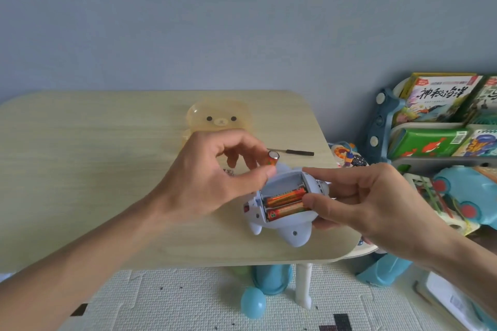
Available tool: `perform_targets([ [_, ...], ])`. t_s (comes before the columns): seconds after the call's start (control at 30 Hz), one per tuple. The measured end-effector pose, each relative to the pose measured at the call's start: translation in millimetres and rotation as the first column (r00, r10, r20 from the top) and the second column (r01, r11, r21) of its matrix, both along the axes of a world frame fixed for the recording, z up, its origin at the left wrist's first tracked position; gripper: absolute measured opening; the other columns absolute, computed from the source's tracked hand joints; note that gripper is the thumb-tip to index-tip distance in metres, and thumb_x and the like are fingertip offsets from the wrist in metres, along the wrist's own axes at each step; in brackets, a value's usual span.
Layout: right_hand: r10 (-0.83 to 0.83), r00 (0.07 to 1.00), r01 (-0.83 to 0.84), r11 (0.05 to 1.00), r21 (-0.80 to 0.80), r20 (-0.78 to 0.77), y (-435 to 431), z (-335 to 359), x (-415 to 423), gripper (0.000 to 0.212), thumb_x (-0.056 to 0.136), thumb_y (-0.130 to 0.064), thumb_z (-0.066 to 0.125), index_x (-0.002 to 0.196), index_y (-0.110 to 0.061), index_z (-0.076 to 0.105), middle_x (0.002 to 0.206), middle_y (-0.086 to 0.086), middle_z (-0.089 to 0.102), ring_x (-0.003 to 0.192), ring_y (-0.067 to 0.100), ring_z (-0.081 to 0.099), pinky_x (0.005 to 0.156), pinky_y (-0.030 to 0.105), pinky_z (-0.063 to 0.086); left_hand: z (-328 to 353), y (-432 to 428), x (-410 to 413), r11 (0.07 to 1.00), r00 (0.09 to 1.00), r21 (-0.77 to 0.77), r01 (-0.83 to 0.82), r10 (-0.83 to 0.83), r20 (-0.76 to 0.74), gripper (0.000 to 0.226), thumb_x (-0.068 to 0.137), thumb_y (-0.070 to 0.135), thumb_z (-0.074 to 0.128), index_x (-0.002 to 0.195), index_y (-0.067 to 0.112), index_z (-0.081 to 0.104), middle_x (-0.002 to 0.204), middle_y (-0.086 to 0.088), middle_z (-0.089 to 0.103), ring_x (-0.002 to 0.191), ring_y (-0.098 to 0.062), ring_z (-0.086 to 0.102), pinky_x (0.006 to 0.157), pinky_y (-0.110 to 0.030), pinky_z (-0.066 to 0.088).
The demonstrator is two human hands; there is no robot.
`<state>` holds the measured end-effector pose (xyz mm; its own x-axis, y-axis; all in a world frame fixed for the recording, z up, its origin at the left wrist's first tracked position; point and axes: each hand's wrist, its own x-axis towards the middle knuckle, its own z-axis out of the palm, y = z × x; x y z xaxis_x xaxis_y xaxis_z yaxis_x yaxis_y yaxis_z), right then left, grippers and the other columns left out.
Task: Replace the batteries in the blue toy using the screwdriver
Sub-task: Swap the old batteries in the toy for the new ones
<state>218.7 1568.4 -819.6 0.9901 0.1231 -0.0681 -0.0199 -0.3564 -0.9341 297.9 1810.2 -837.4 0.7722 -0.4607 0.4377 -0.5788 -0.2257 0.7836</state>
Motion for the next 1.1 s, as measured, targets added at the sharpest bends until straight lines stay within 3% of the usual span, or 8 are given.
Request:
perform_targets([
  [0.2, 0.000, 1.000, 0.000, 1.000, 0.012, -0.009, 3, -1, 1, 0.045, 0.072, -0.030, 0.078, 0.117, -0.029, 0.076, 0.094, -0.006, 0.085, 0.081, 0.020, 0.083, 0.081, 0.034, 0.065, 8, 55, 60, 0.924, 0.938, 0.177, -0.338, 0.317, 0.139, 0.014, 0.086, 0.031, 0.087, 0.090, 0.042, 0.080, 0.087, 0.014, 0.082, 0.072, -0.043, 0.064, 0.067, -0.049, 0.055],
  [0.33, 0.007, 1.000, -0.007, 1.000, 0.009, -0.026, 5, -1, 1, 0.047, 0.075, -0.027, 0.078, 0.121, -0.025, 0.075, 0.096, -0.005, 0.085, 0.083, 0.020, 0.083, 0.080, 0.033, 0.066, -3, 73, 84, 0.817, 0.898, 0.380, -0.435, 0.361, 0.252, 0.013, 0.090, 0.024, 0.083, 0.103, 0.027, 0.085, 0.096, 0.005, 0.082, 0.062, 0.010, 0.057, 0.061, -0.010, 0.041],
  [0.43, 0.005, 1.000, -0.006, 1.000, -0.006, -0.027, 6, -2, 1, 0.048, 0.074, -0.028, 0.078, 0.122, -0.028, 0.074, 0.095, -0.007, 0.085, 0.083, 0.020, 0.083, 0.082, 0.035, 0.065, -14, 73, 95, 0.765, 0.889, 0.472, -0.439, 0.294, 0.350, 0.016, 0.091, 0.026, 0.083, 0.107, 0.027, 0.085, 0.102, 0.004, 0.083, 0.087, -0.010, 0.060, 0.082, -0.038, 0.055],
  [0.6, 0.019, 0.999, -0.019, 0.999, -0.026, -0.026, 5, -3, 1, 0.046, 0.076, -0.031, 0.078, 0.123, -0.030, 0.075, 0.098, -0.007, 0.085, 0.086, 0.020, 0.083, 0.089, 0.042, 0.064, -11, 72, 94, 0.742, 0.887, 0.502, -0.445, 0.288, 0.361, 0.017, 0.090, 0.029, 0.083, 0.107, 0.028, 0.085, 0.102, 0.007, 0.081, 0.092, -0.020, 0.058, 0.086, -0.046, 0.055],
  [0.7, 0.017, 1.000, -0.016, 1.000, 0.021, -0.019, 4, -6, 1, 0.043, 0.074, -0.031, 0.078, 0.118, -0.031, 0.077, 0.097, -0.002, 0.085, 0.087, 0.023, 0.083, 0.089, 0.042, 0.064, -3, 62, 70, 0.832, 0.929, 0.424, -0.358, 0.272, 0.250, 0.022, 0.085, 0.041, 0.084, 0.103, 0.028, 0.086, 0.098, 0.010, 0.080, 0.089, -0.023, 0.063, 0.083, -0.042, 0.055],
  [0.83, 0.011, 0.999, -0.001, 0.981, 0.193, -0.053, 2, -10, 0, 0.030, 0.076, -0.017, 0.076, 0.102, -0.030, 0.083, 0.096, 0.007, 0.085, 0.088, 0.024, 0.082, 0.078, 0.028, 0.065, 3, 40, 3, 0.960, 0.973, 0.279, 0.017, 0.048, -0.227, 0.064, 0.066, 0.057, 0.089, 0.125, 0.037, 0.075, 0.120, 0.016, 0.076, 0.090, -0.020, 0.066, 0.076, -0.038, 0.057],
  [0.93, -0.002, 0.995, 0.032, 0.954, 0.297, -0.100, 1, -15, 1, 0.035, 0.080, -0.013, 0.075, 0.114, -0.017, 0.081, 0.102, 0.015, 0.083, 0.096, 0.031, 0.081, 0.085, 0.034, 0.064, -3, 29, -24, 0.930, 0.979, 0.364, 0.058, 0.018, -0.201, 0.090, 0.057, 0.062, 0.095, 0.140, 0.046, 0.062, 0.124, 0.027, 0.072, 0.099, -0.005, 0.069, 0.092, -0.030, 0.058],
  [1.1, -0.002, 0.990, 0.053, 0.929, 0.366, -0.138, 2, -14, -2, 0.041, 0.075, -0.018, 0.079, 0.115, -0.011, 0.075, 0.100, 0.023, 0.081, 0.097, 0.039, 0.079, 0.082, 0.037, 0.066, -13, 17, -32, 0.989, 0.962, 0.143, 0.042, -0.002, -0.273, 0.081, 0.066, 0.036, 0.095, 0.139, 0.043, 0.061, 0.125, 0.018, 0.078, 0.115, -0.006, 0.075, 0.103, -0.032, 0.059],
])
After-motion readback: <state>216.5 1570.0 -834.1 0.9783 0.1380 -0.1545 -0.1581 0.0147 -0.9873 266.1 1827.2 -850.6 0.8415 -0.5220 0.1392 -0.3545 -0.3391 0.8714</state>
